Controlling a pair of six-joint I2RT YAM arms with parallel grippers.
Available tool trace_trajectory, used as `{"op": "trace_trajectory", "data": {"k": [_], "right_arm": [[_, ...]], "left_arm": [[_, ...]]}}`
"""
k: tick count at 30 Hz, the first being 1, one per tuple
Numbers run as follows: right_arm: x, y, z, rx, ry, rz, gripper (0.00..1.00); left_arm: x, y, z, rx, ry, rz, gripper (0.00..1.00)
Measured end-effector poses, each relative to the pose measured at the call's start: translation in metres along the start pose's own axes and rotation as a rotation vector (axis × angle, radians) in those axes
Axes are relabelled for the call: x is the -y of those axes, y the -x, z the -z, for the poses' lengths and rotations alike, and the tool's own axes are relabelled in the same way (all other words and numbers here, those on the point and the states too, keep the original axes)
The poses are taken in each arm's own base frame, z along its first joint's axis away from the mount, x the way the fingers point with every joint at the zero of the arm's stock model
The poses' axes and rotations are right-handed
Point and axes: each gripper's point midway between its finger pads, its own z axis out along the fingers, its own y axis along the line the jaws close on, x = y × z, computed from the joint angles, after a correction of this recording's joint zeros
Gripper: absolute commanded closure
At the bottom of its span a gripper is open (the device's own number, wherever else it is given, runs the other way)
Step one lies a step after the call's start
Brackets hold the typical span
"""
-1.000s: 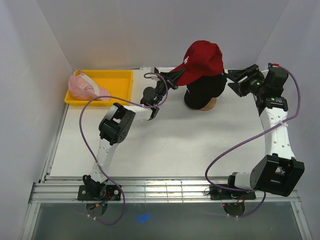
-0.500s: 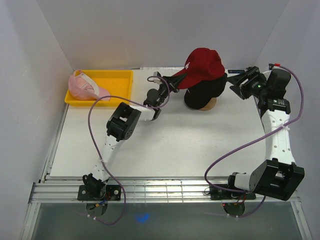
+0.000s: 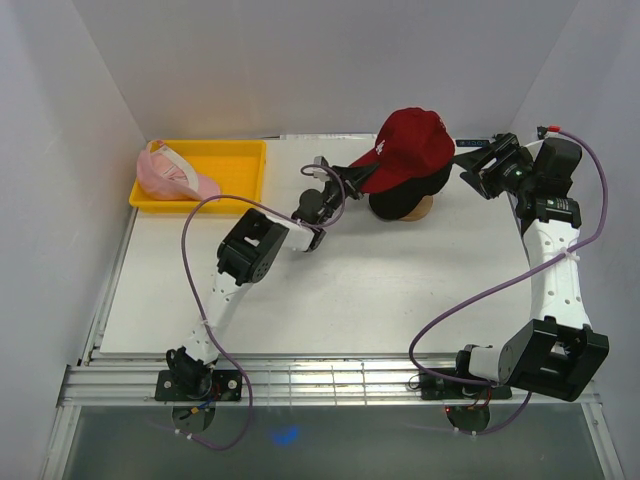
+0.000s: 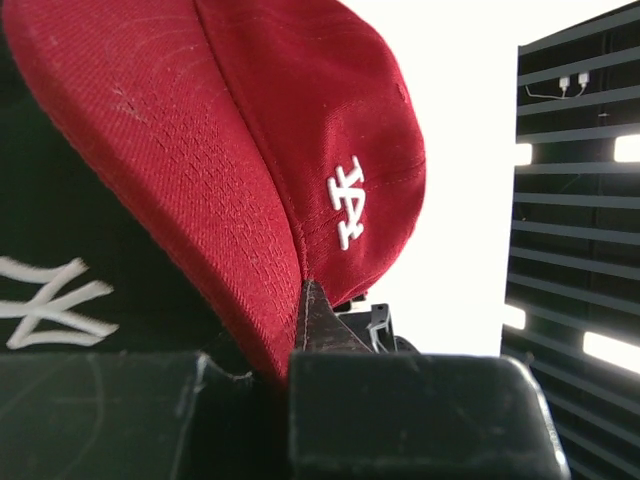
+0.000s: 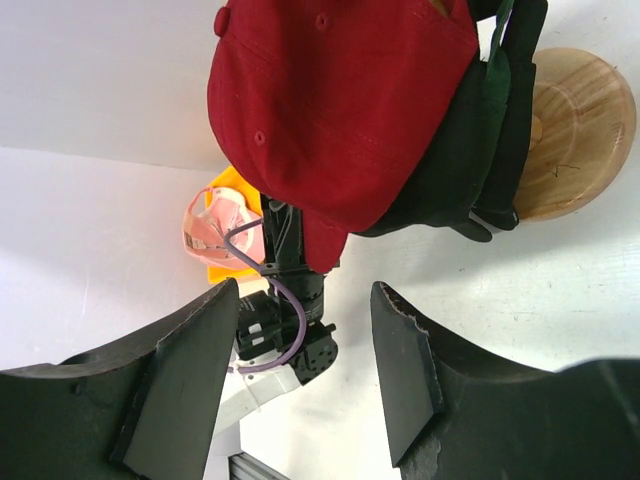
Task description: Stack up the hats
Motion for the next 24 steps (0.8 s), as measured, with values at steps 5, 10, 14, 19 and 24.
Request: {"op": "trace_trajectory", "data": {"k": [5,10,14,19,24], "right_arm": [[0.001,0.000,0.000,-0.001,-0.002,0.009,0.39],[0.003,0.000,-0.001,-0.003,-0.005,0.020,0.39],[0.003,-0.001,-0.001,-0.005,-0.007,0.021,0.39],[0.006,-0.001,-0.003,-0.009,-0.013,0.022,0.39],[0.010,-0.001,-0.005,-0.011,-0.021,0.031,0.39]], "left_arm": [[-0.013,0.003,0.012,0.016,0.027,-0.004,1.00],[-0.020,0.004,0.019,0.023,0.043,-0.005,1.00],[-0.029,0.004,0.029,0.031,0.073,-0.003,1.00],[-0.039,-0.001,0.045,0.036,0.109,-0.001,0.88],[-0.042,-0.004,0.054,0.028,0.119,-0.014,0.82]]}}
